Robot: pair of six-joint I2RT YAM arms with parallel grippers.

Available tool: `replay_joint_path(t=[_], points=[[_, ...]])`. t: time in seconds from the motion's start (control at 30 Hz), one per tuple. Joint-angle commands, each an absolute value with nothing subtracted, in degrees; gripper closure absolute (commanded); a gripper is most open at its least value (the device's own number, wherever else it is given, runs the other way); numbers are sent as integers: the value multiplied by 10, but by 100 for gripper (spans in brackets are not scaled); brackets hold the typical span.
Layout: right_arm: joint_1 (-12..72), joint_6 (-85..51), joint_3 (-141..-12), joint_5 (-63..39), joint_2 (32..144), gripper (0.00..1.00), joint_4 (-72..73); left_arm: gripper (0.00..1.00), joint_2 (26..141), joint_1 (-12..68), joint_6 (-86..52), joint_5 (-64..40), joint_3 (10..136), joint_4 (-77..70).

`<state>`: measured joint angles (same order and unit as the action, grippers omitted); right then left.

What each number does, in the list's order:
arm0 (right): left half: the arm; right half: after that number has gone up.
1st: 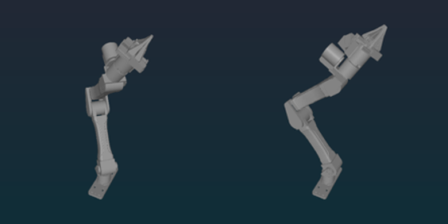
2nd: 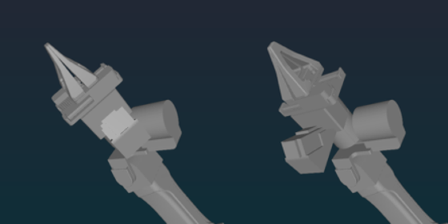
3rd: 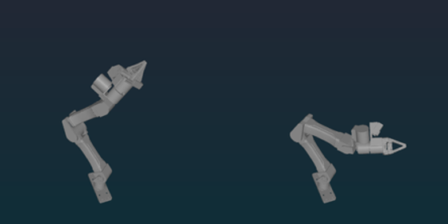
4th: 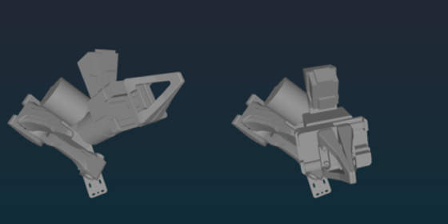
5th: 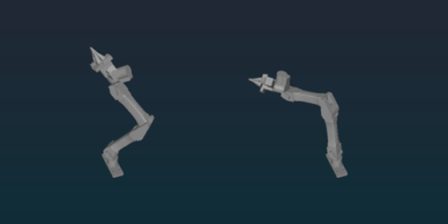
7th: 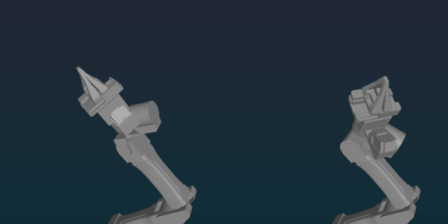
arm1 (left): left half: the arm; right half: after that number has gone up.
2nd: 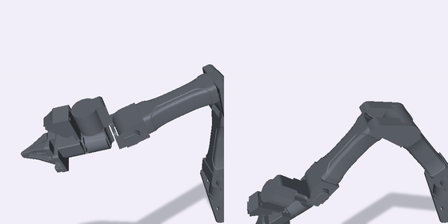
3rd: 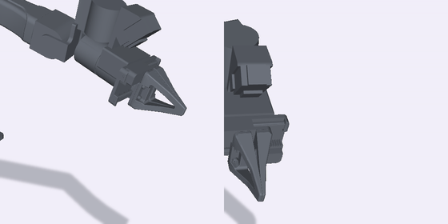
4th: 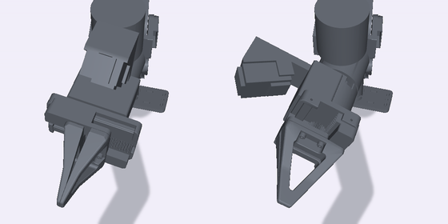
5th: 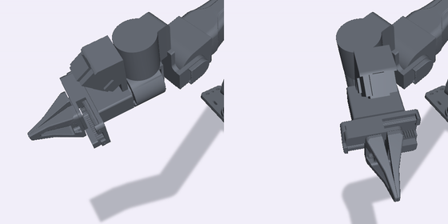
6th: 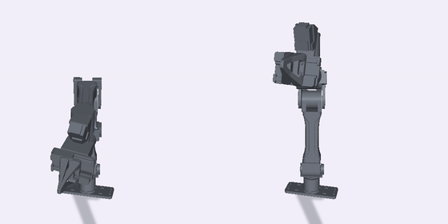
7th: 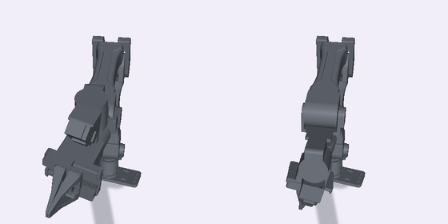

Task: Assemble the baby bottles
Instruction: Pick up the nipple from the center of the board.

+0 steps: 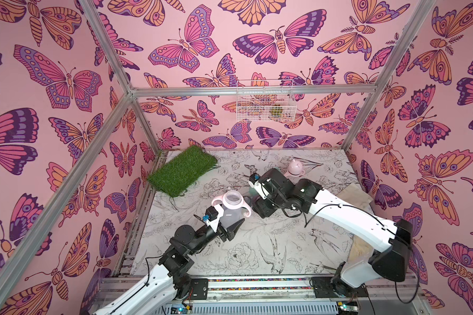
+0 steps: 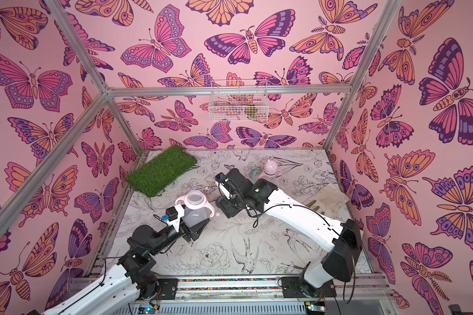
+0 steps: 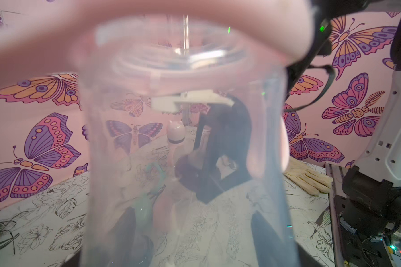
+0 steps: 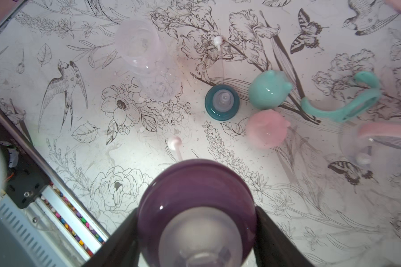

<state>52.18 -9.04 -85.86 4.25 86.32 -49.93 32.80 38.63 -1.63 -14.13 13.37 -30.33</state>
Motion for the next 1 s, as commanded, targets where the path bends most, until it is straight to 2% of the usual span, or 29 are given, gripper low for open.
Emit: replay_joint_path(t=[0.0,0.23,0.6,0.97], points=[[519,-64,-901,75,837,63,-562,100,324,384,-26,-147,123,-372],[519,-32,-992,92,834,64,-628,100,319,384,-12,-151,120,-349],[521,0,-1149,63,851,66,-689,100,347,392,-19,-169,107,-337],[549,26,-1335,27,932,68,-725,100,368,396,-4,-174,112,-312]])
